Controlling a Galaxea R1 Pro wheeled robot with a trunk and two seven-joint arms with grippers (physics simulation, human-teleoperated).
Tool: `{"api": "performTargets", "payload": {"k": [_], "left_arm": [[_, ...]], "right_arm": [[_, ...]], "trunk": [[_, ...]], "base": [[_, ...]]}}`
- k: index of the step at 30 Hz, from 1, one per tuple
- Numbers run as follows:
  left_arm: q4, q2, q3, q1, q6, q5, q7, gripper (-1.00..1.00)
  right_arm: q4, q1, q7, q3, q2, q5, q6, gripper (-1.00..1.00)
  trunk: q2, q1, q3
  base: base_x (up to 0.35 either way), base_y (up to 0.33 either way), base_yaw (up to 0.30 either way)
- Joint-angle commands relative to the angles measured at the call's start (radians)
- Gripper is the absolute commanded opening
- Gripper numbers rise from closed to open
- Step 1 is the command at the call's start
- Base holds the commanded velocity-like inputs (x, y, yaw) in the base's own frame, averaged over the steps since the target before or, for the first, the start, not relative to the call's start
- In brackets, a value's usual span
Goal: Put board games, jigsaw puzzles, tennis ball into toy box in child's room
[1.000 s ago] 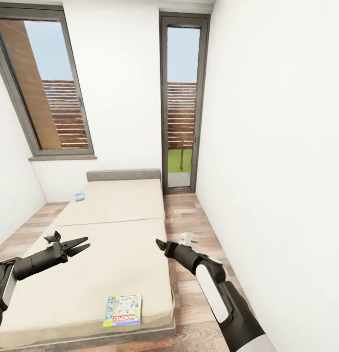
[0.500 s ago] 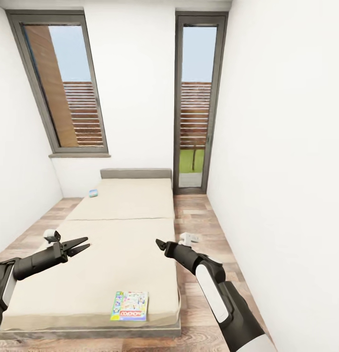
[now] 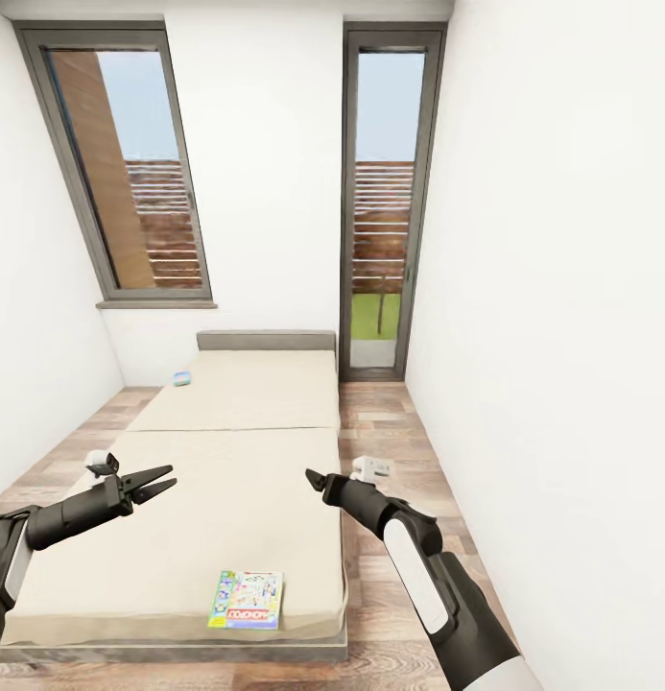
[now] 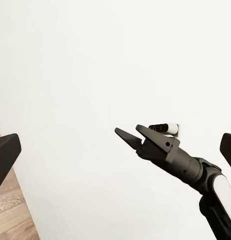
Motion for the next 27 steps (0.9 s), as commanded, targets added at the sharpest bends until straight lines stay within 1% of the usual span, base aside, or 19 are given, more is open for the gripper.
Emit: {"api": "performTargets", "payload": {"k": [1, 8, 15, 18, 27], "left_arm": [[0.0, 0.0, 0.0, -0.001, 0.011, -0.001, -0.004, 1.0], [0.0, 0.0, 0.0, -0.001, 0.011, -0.001, -0.004, 1.0], [0.0, 0.0, 0.0, -0.001, 0.011, -0.001, -0.004, 1.0], [0.0, 0.0, 0.0, -0.001, 0.011, -0.001, -0.004, 1.0], [0.0, 0.0, 0.0, -0.001, 0.01, -0.001, -0.003, 1.0]], "right_arm": [[-0.001, -0.001, 0.001, -0.001, 0.0, -0.002, 0.004, 1.0], [-0.001, 0.0, 0.005, 0.006, 0.0, -0.002, -0.027, 1.0], [-0.001, 0.0, 0.005, 0.043, 0.0, -0.003, -0.042, 1.0], [-0.001, 0.0, 0.004, 0.053, 0.0, -0.003, -0.044, 1.0], [-0.001, -0.001, 0.002, 0.063, 0.0, -0.003, -0.047, 1.0]], "trunk": [[-0.002, 0.001, -0.002], [-0.002, 0.001, -0.002], [-0.002, 0.001, -0.002], [-0.002, 0.001, -0.002], [-0.002, 0.001, -0.002]], "base": [[0.0, -0.007, 0.001], [0.0, -0.002, 0.0], [0.0, 0.0, 0.0], [0.0, 0.0, 0.0], [0.0, 0.0, 0.0]]}}
